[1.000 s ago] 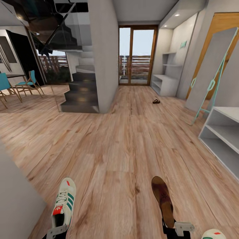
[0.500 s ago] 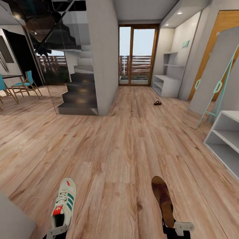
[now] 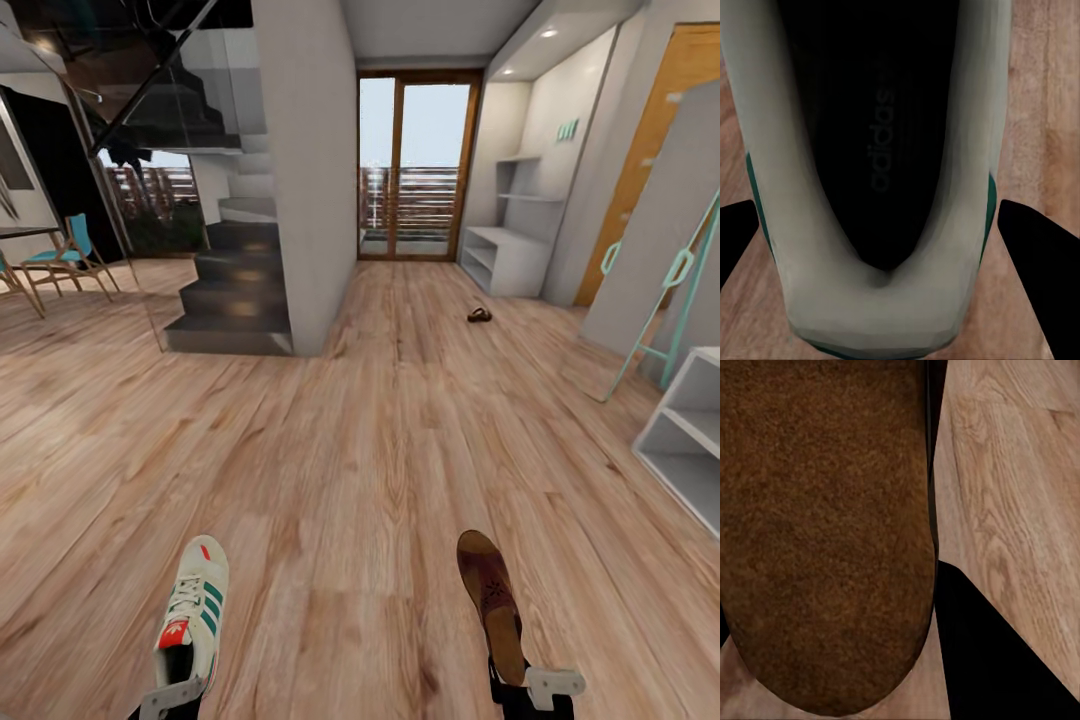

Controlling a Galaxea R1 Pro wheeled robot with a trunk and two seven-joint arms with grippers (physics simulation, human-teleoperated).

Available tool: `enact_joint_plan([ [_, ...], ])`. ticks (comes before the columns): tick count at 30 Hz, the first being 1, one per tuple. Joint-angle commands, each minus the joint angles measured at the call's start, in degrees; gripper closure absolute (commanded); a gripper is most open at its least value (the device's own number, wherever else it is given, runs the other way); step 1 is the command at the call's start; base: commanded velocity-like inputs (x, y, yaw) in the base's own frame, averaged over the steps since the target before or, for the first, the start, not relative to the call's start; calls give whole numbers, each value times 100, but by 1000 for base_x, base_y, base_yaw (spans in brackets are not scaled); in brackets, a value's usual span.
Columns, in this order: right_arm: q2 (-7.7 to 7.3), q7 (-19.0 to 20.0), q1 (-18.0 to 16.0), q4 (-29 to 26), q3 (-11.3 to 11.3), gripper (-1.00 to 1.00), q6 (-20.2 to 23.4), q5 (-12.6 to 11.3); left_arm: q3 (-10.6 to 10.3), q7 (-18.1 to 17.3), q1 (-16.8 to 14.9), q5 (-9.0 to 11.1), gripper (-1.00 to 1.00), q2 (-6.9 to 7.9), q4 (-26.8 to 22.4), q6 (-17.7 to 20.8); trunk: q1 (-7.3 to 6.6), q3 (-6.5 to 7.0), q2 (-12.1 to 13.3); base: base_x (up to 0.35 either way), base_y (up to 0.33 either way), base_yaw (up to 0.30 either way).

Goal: Pick up the two gym shoes and the two sandals from the corridor floor and place them onto the hallstand (shoe rack) in the corridor, making sure they are on the rack and not on the floor. Arrange them so the two gym shoes are next to each other and the two sandals are next to each other.

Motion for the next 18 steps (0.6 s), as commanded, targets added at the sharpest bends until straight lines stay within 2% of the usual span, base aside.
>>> enact_joint_plan([
  [1, 0, -12, -3, 2, -1, 100, -13, 5, 18, -63, -3, 60, 100, -2, 4, -7, 2, -5, -2, 340, 0, 0],
  [18, 0, -4, -3, 46, 7, 100, -13, 22, 2, -65, -1, 59, 100, 23, 82, -16, 2, -5, -2, 340, 0, 0],
])
